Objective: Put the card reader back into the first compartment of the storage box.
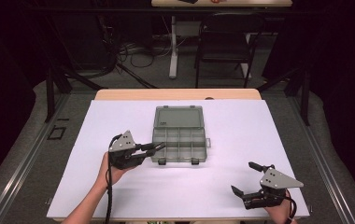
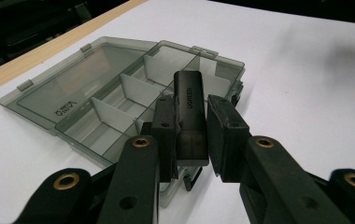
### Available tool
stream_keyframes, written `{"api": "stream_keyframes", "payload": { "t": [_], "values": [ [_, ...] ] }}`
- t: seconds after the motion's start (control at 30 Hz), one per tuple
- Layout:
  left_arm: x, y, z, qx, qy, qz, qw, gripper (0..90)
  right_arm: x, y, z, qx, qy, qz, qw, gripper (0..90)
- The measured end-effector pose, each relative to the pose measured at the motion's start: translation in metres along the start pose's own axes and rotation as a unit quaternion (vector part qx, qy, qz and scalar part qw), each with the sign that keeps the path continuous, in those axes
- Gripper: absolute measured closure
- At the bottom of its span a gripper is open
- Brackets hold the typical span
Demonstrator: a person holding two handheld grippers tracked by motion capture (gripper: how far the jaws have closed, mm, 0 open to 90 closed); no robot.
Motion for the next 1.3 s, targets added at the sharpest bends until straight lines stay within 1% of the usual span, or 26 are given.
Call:
{"api": "stream_keyframes", "payload": {
  "t": [0.07, 0.1, 0.27, 0.33, 0.67, 0.8, 0.9, 0.93, 1.13, 1.3],
  "values": [
    [0.001, 0.001, 0.0, -0.002, -0.003, 0.001, 1.0, 74.1, 0.0, 0.0, 0.0, 0.0, 0.0, 0.0, 1.0, 0.4],
    [0.001, 0.001, 0.0, 0.002, -0.001, -0.003, 1.0, 74.1, 0.0, 0.0, 0.0, 0.0, 0.0, 0.0, 1.0, 0.4],
    [0.004, 0.002, -0.001, -0.002, -0.007, -0.004, 1.0, 74.1, 0.0, 0.0, 0.0, 0.002, 0.001, 0.001, 1.0, 0.4],
    [0.006, 0.003, -0.001, 0.0, -0.004, -0.007, 1.0, 74.1, 0.0, 0.0, 0.0, 0.0, 0.001, 0.001, 1.0, 0.5],
    [0.012, 0.007, -0.005, -0.007, -0.021, -0.017, 0.9996, 74.1, 0.0, 0.0, 0.0, -0.001, 0.001, 0.003, 1.0, 0.4],
    [0.014, 0.01, -0.006, -0.006, -0.02, -0.02, 0.9996, 74.1, -0.001, 0.0, 0.0, -0.001, 0.001, 0.004, 1.0, 0.5],
    [0.015, 0.011, -0.007, -0.008, -0.022, -0.024, 0.9994, 74.1, 0.0, 0.0, 0.0, -0.001, 0.001, 0.004, 1.0, 0.5],
    [0.016, 0.011, -0.007, -0.008, -0.026, -0.026, 0.9993, 74.1, 0.0, 0.0, 0.0, -0.001, 0.001, 0.004, 1.0, 0.5],
    [0.02, 0.014, -0.008, -0.012, -0.034, -0.036, 0.9987, 74.1, -0.001, 0.0, 0.0, 0.002, 0.003, 0.005, 1.0, 0.5],
    [0.024, 0.017, -0.008, -0.011, -0.041, -0.045, 0.9981, 74.1, -0.001, 0.0, 0.0, 0.001, 0.002, 0.005, 1.0, 0.5]
  ]
}}
Point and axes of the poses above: each handheld gripper's, and its own axes: y roughly forward along the jaws, z roughly out of its underside, x roughly to its left, the point moved 4 cm from there along y, roughly forward along the jaws, and after that the axes turned 5 degrees about -z, right-handed, at the moved point
